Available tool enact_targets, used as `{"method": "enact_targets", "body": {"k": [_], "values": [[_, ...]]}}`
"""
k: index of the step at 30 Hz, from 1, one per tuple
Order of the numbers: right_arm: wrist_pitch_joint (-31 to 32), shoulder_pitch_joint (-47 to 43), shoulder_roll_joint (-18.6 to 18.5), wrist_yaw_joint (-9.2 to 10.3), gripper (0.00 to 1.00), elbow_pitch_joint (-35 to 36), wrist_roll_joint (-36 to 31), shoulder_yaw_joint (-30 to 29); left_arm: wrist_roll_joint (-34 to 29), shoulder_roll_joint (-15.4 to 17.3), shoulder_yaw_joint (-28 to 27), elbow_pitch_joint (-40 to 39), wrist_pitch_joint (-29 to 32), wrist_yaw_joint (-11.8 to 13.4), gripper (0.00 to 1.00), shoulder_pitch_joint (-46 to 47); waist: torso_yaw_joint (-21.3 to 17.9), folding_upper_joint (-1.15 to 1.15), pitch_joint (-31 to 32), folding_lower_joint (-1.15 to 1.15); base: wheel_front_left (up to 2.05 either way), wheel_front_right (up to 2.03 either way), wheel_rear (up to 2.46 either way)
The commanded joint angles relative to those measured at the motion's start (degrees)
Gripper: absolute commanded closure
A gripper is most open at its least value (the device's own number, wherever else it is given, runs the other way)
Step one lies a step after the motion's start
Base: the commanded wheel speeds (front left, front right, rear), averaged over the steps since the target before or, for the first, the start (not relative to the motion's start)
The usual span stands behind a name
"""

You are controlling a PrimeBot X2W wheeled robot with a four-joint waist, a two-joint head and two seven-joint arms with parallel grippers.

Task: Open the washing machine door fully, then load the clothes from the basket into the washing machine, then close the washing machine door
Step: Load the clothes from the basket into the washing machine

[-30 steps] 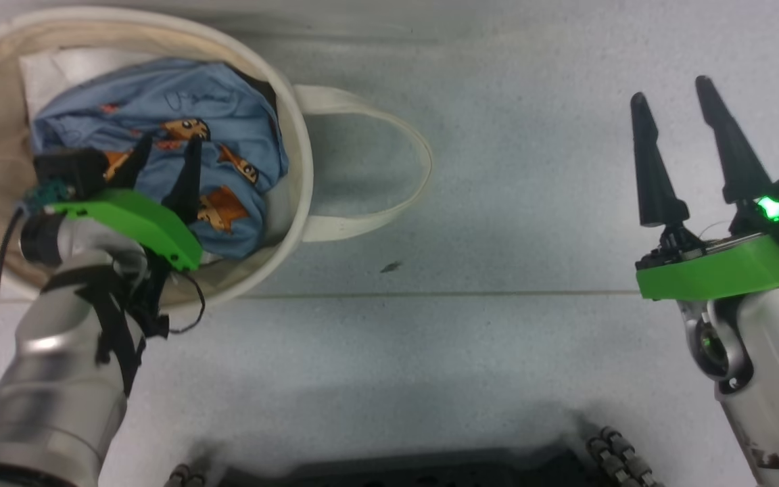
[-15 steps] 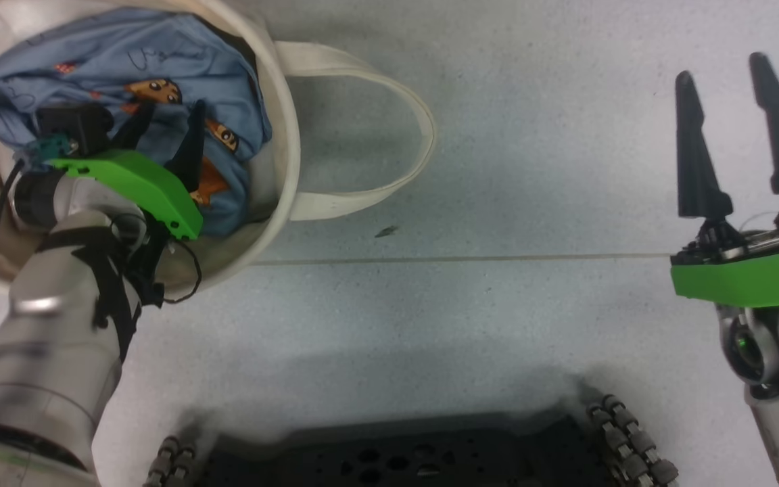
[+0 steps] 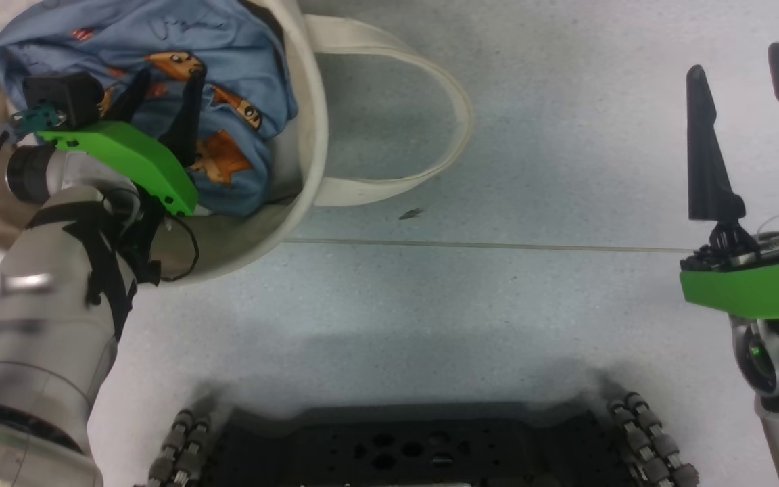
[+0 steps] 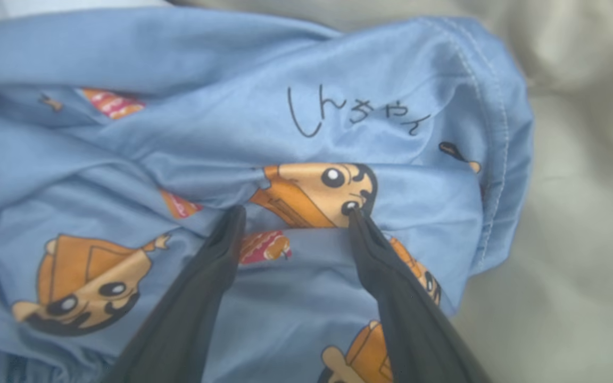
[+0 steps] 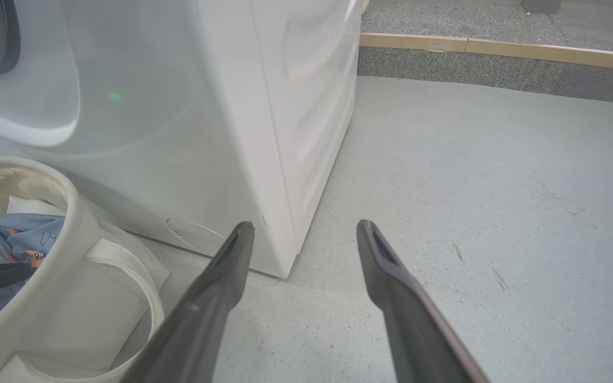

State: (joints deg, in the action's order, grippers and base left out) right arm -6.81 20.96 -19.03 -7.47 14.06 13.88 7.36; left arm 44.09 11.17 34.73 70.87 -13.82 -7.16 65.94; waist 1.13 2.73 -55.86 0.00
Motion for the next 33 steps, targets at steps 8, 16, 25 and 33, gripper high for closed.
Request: {"method": "enact_targets", "body": {"k": [8,16,25,33], "values": [[3.3,-4.89,2.71,-0.02,0.0,4.76,-3.58,0.39,3.3,2.38,2.39,-0.69,0.17,-0.33,1.0,-1.52,1.92,0.0,-0.08,0.0,0.04,0.04,0.04],[3.21,-4.36,2.61,-0.02,0.0,4.47,-3.37,0.64,5.99,2.62,3.92,-2.62,-0.88,-0.33,1.0,-1.56,2.38,0.0,0.72,0.0,0.0,0.0,0.0],[1.27,-2.91,2.96,-0.02,0.0,1.54,-2.32,1.21,5.11,4.31,0.53,-10.81,-1.16,-0.33,1.0,-2.41,3.3,0.0,3.14,0.0,0.0,0.0,0.0],[-2.48,-0.7,3.72,-0.02,0.0,-4.71,-0.16,3.97,-0.87,4.23,-7.15,-18.32,-1.17,-0.33,1.0,-8.92,3.06,0.0,7.9,0.0,0.0,0.0,0.0]]}}
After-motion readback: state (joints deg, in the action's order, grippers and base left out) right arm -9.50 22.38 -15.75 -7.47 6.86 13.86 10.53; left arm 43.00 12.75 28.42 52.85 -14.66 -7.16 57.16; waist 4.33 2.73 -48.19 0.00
